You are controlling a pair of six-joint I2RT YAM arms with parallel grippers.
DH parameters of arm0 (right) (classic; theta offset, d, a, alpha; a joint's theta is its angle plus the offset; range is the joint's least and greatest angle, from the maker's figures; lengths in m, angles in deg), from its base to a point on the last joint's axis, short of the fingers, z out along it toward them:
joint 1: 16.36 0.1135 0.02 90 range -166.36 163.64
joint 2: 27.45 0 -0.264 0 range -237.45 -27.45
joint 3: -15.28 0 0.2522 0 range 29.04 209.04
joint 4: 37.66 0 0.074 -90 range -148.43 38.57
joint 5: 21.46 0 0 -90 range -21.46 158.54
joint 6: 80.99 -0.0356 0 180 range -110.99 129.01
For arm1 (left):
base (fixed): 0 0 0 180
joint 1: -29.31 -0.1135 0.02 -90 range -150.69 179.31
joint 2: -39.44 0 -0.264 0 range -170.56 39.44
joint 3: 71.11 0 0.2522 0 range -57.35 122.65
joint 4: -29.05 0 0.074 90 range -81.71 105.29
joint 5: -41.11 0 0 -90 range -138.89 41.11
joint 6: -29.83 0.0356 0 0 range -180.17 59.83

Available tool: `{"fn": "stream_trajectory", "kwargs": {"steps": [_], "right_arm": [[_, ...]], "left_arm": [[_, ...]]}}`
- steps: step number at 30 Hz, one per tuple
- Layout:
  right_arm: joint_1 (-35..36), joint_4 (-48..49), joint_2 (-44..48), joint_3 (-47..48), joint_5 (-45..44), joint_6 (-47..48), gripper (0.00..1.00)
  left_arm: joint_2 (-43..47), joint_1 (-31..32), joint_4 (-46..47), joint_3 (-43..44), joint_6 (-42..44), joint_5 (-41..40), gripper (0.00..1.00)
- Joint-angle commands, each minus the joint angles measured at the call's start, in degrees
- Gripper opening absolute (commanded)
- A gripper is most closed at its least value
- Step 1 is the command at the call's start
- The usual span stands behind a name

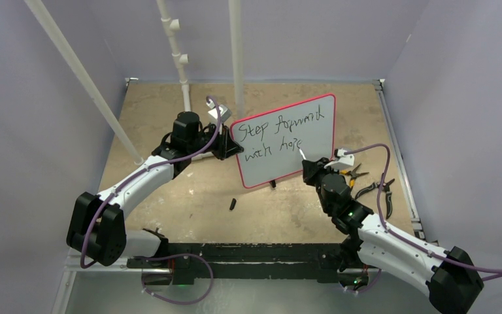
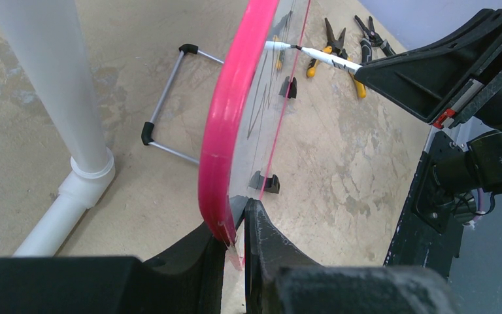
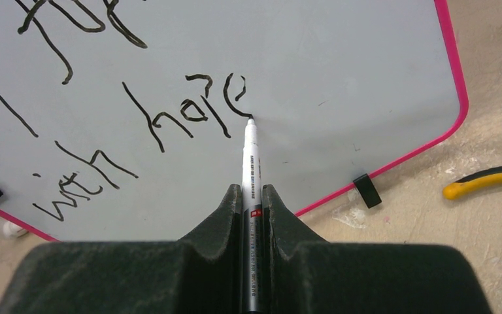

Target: Write a sentence on the whiteboard

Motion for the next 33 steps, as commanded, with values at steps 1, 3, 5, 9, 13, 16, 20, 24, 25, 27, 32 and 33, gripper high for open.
{"fn": "stream_trajectory", "kwargs": {"steps": [1, 3, 5, 9, 13, 16, 20, 24, 25, 27, 32, 33], "right_arm": [[-0.1, -2.5, -0.9, 0.9, -2.5, -1.8, 0.0], [-0.1, -3.0, -0.8, 1.0, -3.0, -2.3, 0.0], [-0.1, -3.5, -0.5, 0.9, -3.8, -3.0, 0.0], [-0.1, -4.4, 1.3, 0.4, -5.7, -4.5, 0.0], [-0.1, -5.4, 3.1, -0.2, -6.4, -5.8, 0.0], [-0.1, -5.3, 2.5, -0.2, -6.5, -5.9, 0.0], [-0.1, -5.2, 1.0, 0.3, -6.4, -5.9, 0.0], [-0.1, -4.8, 0.2, 0.5, -6.4, -5.7, 0.0], [-0.1, -4.6, 0.0, 0.6, -6.3, -5.5, 0.0], [-0.1, -4.4, -0.8, 0.8, -6.0, -5.1, 0.0], [-0.1, -5.1, -1.3, 1.3, -6.2, -5.5, 0.0], [-0.1, -5.3, -0.5, 1.2, -6.5, -5.7, 0.0]], "left_arm": [[-0.1, 0.5, -3.4, -0.4, 0.6, -1.7, 0.0], [-0.1, 0.5, -3.3, -0.4, 0.6, -1.7, 0.0], [-0.1, 0.5, -3.4, -0.5, 0.5, -1.6, 0.0], [0.0, 0.5, -3.3, -0.4, 0.6, -1.6, 0.0], [0.1, 0.5, -3.3, -0.5, 0.5, -1.6, 0.0], [0.1, 0.5, -3.3, -0.5, 0.5, -1.6, 0.0], [0.2, 0.5, -3.4, -0.5, 0.6, -1.6, 0.0], [0.3, 0.5, -3.3, -0.5, 0.6, -1.6, 0.0], [0.3, 0.5, -3.4, -0.5, 0.6, -1.6, 0.0], [0.3, 0.5, -3.4, -0.5, 0.6, -1.6, 0.0], [0.4, 0.5, -3.4, -0.5, 0.6, -1.6, 0.0], [0.5, 0.5, -3.4, -0.4, 0.6, -1.7, 0.0]]}}
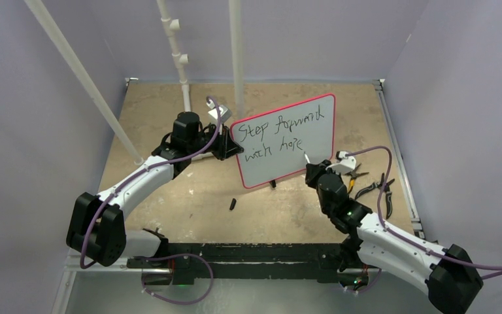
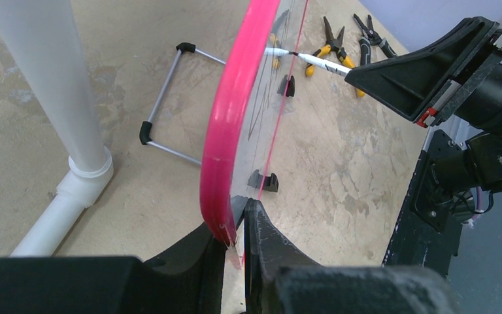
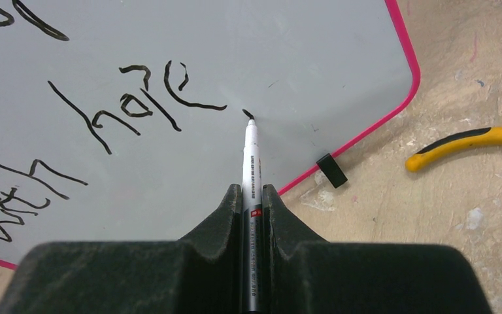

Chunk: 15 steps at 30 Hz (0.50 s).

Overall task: Write a sentence on the whiteboard
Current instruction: Write a sentence on the whiteboard, then put down the whiteboard on the whiteboard stand.

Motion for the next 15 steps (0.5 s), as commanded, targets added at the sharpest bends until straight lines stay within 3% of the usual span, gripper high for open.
{"fn": "stream_trajectory", "kwargs": {"steps": [1, 8, 15], "right_arm": [[-0.1, -0.1, 1.9, 1.0, -2.3, -1.1, 0.0], [-0.1, -4.0, 14.9, 1.7, -3.5, 2.8, 0.0], [-0.1, 2.0, 25.0, 0.8, 5.8, 15.0, 0.0]], "left_arm": [[0.3, 0.5, -3.2, -0.4, 0.6, -1.7, 0.0], [0.7, 0.5, -3.2, -0.4, 0.5, -2.2, 0.0], [1.9, 0.5, -3.1, -0.9, 0.3, -4.0, 0.35]]}}
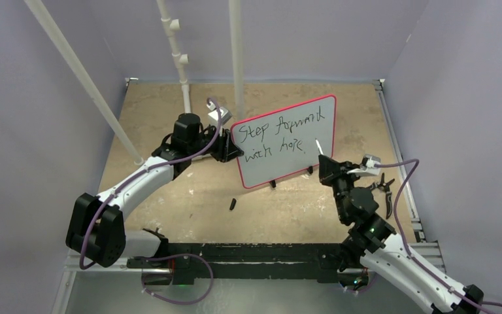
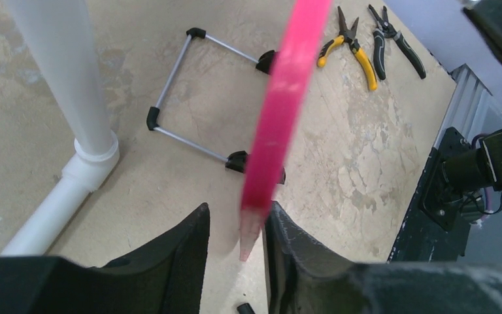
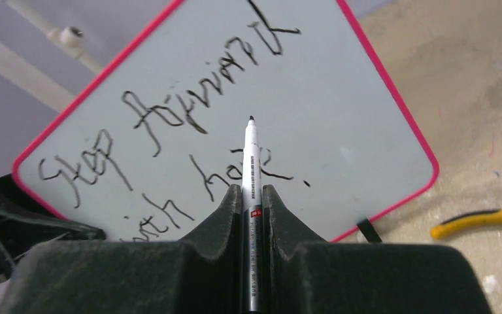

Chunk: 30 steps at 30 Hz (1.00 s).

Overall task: Write a sentence on the whiteboard
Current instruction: Put down the whiteboard on the whiteboard stand, then pick up the pen cap from the center of the board.

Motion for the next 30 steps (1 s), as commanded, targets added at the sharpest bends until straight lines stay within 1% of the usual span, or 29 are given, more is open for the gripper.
{"fn": "stream_trajectory", "kwargs": {"steps": [1, 5, 7, 12, 14, 17, 21, 23, 25, 28, 30], "right_arm": [[0.0, 6.0, 4.0, 0.6, 7.1, 10.0, 0.0], [0.0, 11.1, 5.5, 0.2, 12.3, 13.3, 0.0], [0.0, 13.8, 5.6, -0.1, 16.2, 14.8, 0.0], [0.0, 19.8, 4.9, -1.1, 29.0, 17.3, 0.0], [0.0, 21.3, 4.0, -1.0, 33.5, 17.7, 0.0], [0.0, 22.8, 2.2, -0.8, 38.0, 18.1, 0.0], [0.0, 25.4, 0.1, -1.5, 39.3, 18.5, 0.0], [0.0, 27.7, -0.6, -2.5, 39.4, 18.9, 0.0], [0.0, 29.3, -1.2, -3.4, 39.4, 19.3, 0.0], [0.0, 30.2, -1.5, -3.8, 38.9, 19.4, 0.0], [0.0, 30.1, -1.6, -3.9, 37.7, 19.6, 0.0]], "left_arm": [[1.8, 0.3, -1.8, -0.9, 0.0, -3.0, 0.39], [4.4, 0.3, -1.2, -2.5, -0.2, -4.3, 0.5], [6.4, 0.3, 1.5, -3.7, -0.4, -5.0, 0.54], [13.1, 0.3, 2.8, -8.0, -2.5, -7.7, 0.55], [16.0, 0.8, 2.6, -10.5, -5.7, -9.2, 0.55], [20.9, 2.4, 1.2, -15.9, -11.8, -15.1, 0.52], [25.0, 4.0, -2.2, -22.4, -18.5, -20.9, 0.48], [25.5, 5.0, -1.2, -25.1, -21.3, -22.0, 0.46], [24.8, 6.5, -1.2, -26.9, -22.8, -23.9, 0.45], [21.9, 9.5, -1.2, -26.8, -23.8, -27.6, 0.45], [19.3, 12.3, 0.8, -26.5, -24.6, -29.6, 0.45]]}}
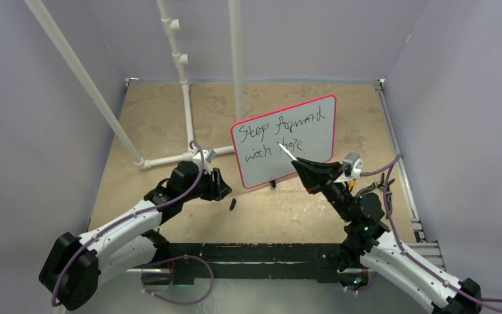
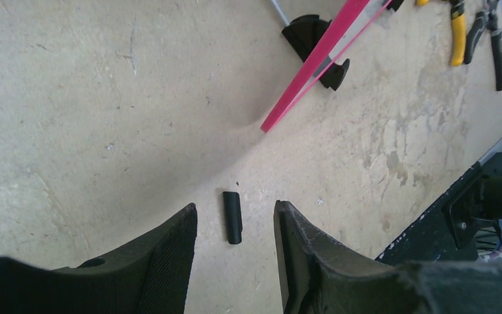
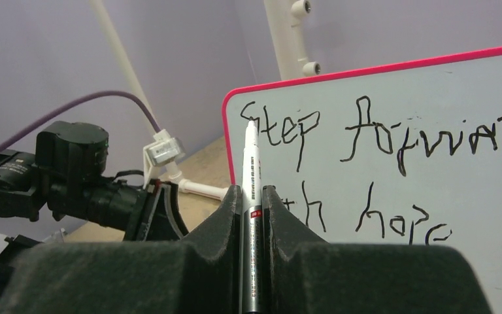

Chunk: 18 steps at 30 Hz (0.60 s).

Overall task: Write a sentence on the whiteboard
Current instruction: Pick up the pen cap from the center of the board.

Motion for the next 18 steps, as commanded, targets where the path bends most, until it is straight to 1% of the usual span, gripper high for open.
{"fn": "stream_trajectory", "kwargs": {"steps": [1, 5, 9, 13, 18], "right_arm": [[0.0, 4.2, -0.1, -0.2, -0.4, 1.6, 0.0], [0.0, 4.0, 0.5, -0.8, -1.3, 1.9, 0.0], [0.0, 3.6, 2.2, -1.4, -1.5, 1.8, 0.0], [0.0, 2.8, 4.4, -1.8, -1.8, 1.8, 0.0], [0.0, 1.5, 5.7, -1.7, -2.3, 2.2, 0.0]], "left_arm": [[-4.9, 5.4, 3.8, 0.8, -4.4, -7.7, 0.45], [-11.4, 13.1, 4.4, 2.3, -5.7, -13.9, 0.45], [-16.1, 17.4, 4.8, 3.8, -7.4, -18.9, 0.45], [-18.5, 19.8, 3.2, 5.4, -8.1, -25.1, 0.42], [-21.2, 21.4, 2.7, 7.6, -7.6, -28.3, 0.39]]}}
